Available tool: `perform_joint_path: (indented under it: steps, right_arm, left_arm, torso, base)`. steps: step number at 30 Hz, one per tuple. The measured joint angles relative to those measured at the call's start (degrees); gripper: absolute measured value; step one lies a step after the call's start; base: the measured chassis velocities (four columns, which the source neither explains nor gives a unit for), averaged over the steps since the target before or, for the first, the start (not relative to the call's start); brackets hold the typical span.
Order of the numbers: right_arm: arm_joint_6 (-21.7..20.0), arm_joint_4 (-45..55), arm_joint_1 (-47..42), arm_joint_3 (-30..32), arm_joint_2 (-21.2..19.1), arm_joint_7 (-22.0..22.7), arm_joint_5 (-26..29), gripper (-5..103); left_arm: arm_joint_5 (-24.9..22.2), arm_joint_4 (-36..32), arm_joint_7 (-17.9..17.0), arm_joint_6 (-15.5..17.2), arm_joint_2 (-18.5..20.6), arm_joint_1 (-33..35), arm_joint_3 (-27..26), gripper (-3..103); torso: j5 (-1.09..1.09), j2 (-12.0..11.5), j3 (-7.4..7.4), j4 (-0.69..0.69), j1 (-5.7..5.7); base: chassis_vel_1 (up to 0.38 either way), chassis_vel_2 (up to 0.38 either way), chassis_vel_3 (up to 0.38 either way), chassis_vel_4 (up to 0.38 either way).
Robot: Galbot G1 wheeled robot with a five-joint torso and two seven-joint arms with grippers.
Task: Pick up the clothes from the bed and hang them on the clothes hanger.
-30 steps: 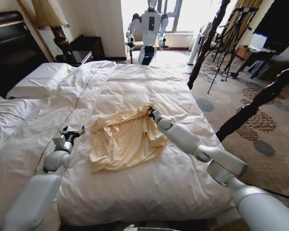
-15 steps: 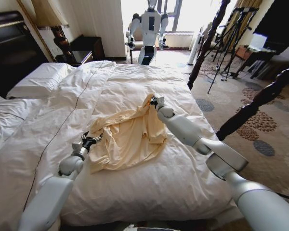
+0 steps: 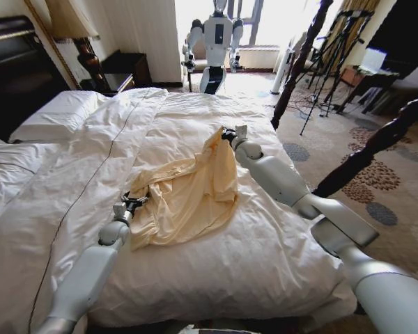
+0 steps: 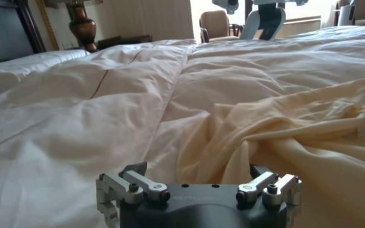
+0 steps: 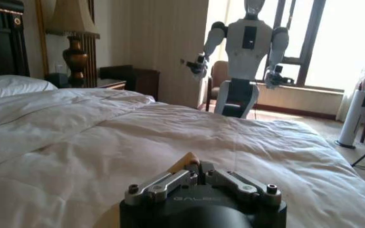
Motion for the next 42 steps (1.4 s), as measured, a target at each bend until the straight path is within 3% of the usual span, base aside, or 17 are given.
perform_joint_path:
  steps: [5,24,25,27,28,30,42]
  right_arm:
    - [-0.1,0.6,-0.5,0.1,-0.2,0.1,0.1,0]
    - [-0.5,1.7,-0.6,-0.2,1.2,2.5,-0.2,0]
    - [-0.5,2.0,-0.7,-0.2,1.3,2.5,-0.6,0]
    - [-0.5,2.0,-0.7,-0.3,1.3,2.5,-0.7,0]
    - [-0.5,2.1,-0.6,-0.5,1.4,2.4,-0.8,0]
    - [-0.5,2.4,-0.6,-0.6,1.4,2.4,-0.9,0]
    - [-1.1,7.5,-1.1,-0.9,-1.1,4.0,-0.6,0]
  left_arm:
    - [-0.2,2.3,1.1,-0.6,1.6,-1.8,1.8,100]
    - [-0.2,5.3,1.8,-2.3,-1.1,-4.9,4.8,102]
    - [-0.7,5.9,2.0,-3.7,-0.9,-5.0,4.4,93]
    - [-0.8,6.0,2.0,-4.1,-0.8,-5.0,4.2,93]
    - [-1.2,6.2,1.9,-4.8,-0.5,-5.0,3.6,82]
    - [-1.5,6.2,1.9,-5.1,-0.4,-5.0,3.1,82]
    - [-5.1,2.5,1.5,-5.7,1.7,-3.8,0.9,33]
  torso:
    - [-0.05,0.0,0.00,0.00,-0.01]
    - [-0.03,0.0,0.00,0.00,0.00]
    - [-0.04,0.0,0.00,0.00,0.00]
    - [-0.04,0.0,0.00,0.00,0.00]
    - [-0.04,0.0,0.00,0.00,0.00]
    - [-0.03,0.0,0.00,0.00,0.00]
    - [-0.04,0.0,0.00,0.00,0.00]
  base:
    - [0.000,0.000,0.000,0.000]
    - [0.000,0.000,0.000,0.000]
    - [0.000,0.000,0.000,0.000]
    - [0.000,0.000,0.000,0.000]
    - [0.000,0.000,0.000,0.000]
    - [0.000,0.000,0.000,0.000]
    - [0.000,0.000,0.000,0.000]
